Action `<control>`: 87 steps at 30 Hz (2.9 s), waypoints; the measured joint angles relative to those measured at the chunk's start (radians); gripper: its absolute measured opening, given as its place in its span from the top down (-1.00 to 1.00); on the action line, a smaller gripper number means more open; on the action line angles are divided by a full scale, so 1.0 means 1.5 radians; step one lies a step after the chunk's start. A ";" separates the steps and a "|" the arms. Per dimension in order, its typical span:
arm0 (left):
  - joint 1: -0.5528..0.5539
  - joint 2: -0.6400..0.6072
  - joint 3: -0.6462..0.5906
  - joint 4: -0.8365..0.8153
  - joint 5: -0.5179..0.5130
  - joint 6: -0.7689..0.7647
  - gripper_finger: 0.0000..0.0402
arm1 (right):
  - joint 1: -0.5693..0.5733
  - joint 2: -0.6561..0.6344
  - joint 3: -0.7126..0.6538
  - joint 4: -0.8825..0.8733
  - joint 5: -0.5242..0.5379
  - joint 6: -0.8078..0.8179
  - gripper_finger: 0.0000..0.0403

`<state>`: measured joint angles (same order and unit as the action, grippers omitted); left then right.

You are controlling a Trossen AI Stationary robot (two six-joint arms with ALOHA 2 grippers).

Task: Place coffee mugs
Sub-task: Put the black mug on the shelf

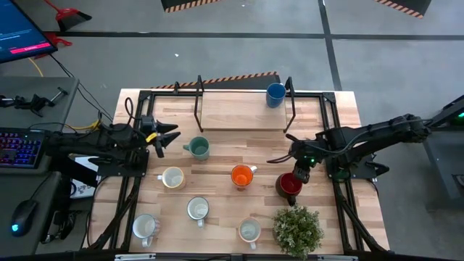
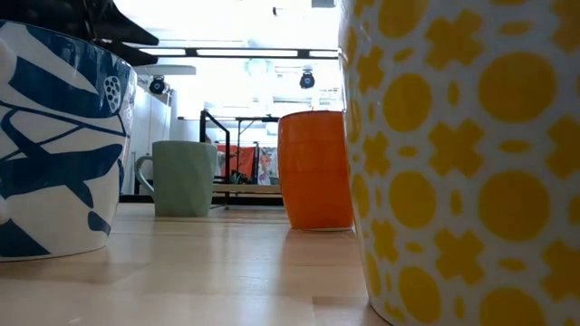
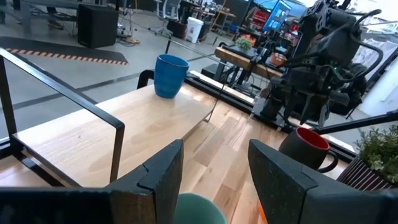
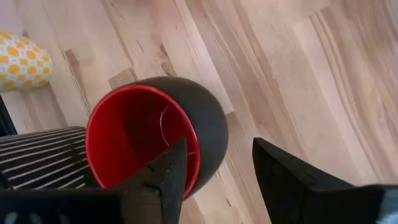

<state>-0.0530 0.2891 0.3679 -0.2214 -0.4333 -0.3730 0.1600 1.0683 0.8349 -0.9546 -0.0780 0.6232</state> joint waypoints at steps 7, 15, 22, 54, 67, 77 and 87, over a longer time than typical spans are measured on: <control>0.000 0.046 0.000 0.000 0.000 -0.002 0.14 | 0.005 0.000 0.000 -0.001 -0.001 -0.014 0.19; 0.000 0.097 0.000 0.006 0.000 -0.043 0.14 | 0.062 0.000 0.000 -0.001 0.043 -0.012 0.19; 0.000 0.101 0.000 0.089 0.000 -0.024 0.14 | 0.074 0.000 0.000 0.011 0.085 0.004 0.19; 0.000 0.101 0.000 0.126 0.000 0.041 0.14 | 0.074 0.030 0.000 0.051 0.121 -0.047 0.19; 0.000 0.101 0.000 0.125 0.001 0.041 0.14 | 0.074 0.106 0.001 0.043 0.086 -0.102 0.19; 0.000 0.101 0.000 0.123 0.000 0.042 0.14 | 0.074 0.156 0.000 0.050 0.080 -0.130 0.19; 0.000 0.101 0.000 0.122 0.000 0.041 0.14 | 0.072 0.208 0.000 0.078 0.079 -0.086 0.21</control>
<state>-0.0531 0.4404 0.3679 -0.0391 -0.4328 -0.3111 0.2686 1.3809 0.8352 -0.8374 0.0407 0.4949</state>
